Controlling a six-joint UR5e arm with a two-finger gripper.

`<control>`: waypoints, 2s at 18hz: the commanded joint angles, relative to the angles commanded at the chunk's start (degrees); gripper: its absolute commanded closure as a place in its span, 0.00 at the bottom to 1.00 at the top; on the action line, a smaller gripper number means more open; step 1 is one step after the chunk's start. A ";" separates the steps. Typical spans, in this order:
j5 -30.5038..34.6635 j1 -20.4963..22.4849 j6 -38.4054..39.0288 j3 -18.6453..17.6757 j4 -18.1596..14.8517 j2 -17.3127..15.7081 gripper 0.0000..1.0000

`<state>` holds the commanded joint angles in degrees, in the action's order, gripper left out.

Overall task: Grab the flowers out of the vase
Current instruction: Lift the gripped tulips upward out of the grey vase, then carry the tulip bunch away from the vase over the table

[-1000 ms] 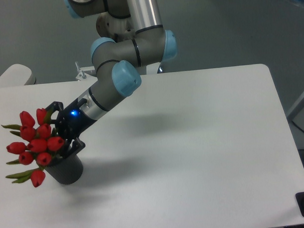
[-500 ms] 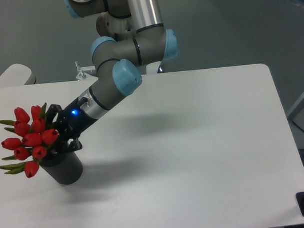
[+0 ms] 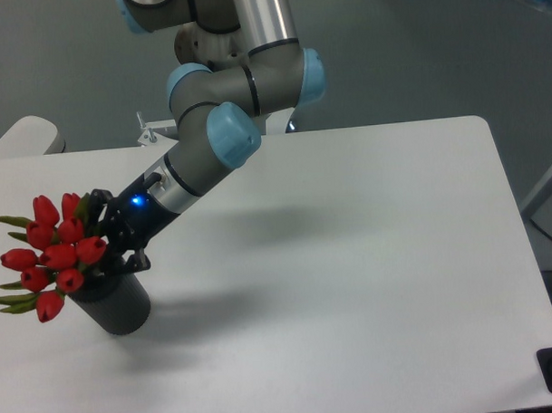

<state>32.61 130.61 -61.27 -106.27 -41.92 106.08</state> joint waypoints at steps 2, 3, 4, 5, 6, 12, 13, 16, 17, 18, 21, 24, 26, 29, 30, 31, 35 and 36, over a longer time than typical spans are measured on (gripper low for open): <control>-0.18 -0.09 4.38 1.93 0.00 -0.09 0.59; -0.18 -0.09 6.50 2.90 0.00 -0.44 0.59; -0.09 -0.09 8.34 3.69 -0.09 -1.22 0.59; -0.35 -0.17 9.58 4.04 -0.09 -1.84 0.59; -0.70 -0.18 10.29 4.22 -0.09 -2.19 0.59; -1.32 0.09 13.19 5.62 -0.09 -3.43 0.60; -1.50 0.44 13.98 6.24 -0.09 -3.60 0.60; -3.95 1.49 15.91 8.35 -0.09 -3.60 0.65; -4.48 2.10 16.97 8.88 -0.09 -3.69 0.66; -4.75 2.37 17.32 9.23 -0.09 -3.69 0.66; -5.45 2.46 17.41 10.02 -0.09 -3.69 0.66; -7.20 3.60 19.52 12.04 -0.17 -3.78 0.67; -9.13 4.13 20.40 13.97 -0.17 -3.69 0.67; -10.55 5.62 21.55 16.08 -0.18 -3.60 0.67; -10.72 6.50 21.55 16.61 -0.18 -3.43 0.67; -10.90 7.03 21.37 17.23 -0.18 -2.99 0.67; -10.90 10.28 20.93 19.25 -0.09 -0.80 0.67; -10.81 11.24 20.58 20.04 -0.09 0.34 0.67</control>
<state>21.80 141.85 -40.69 -86.23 -42.01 106.42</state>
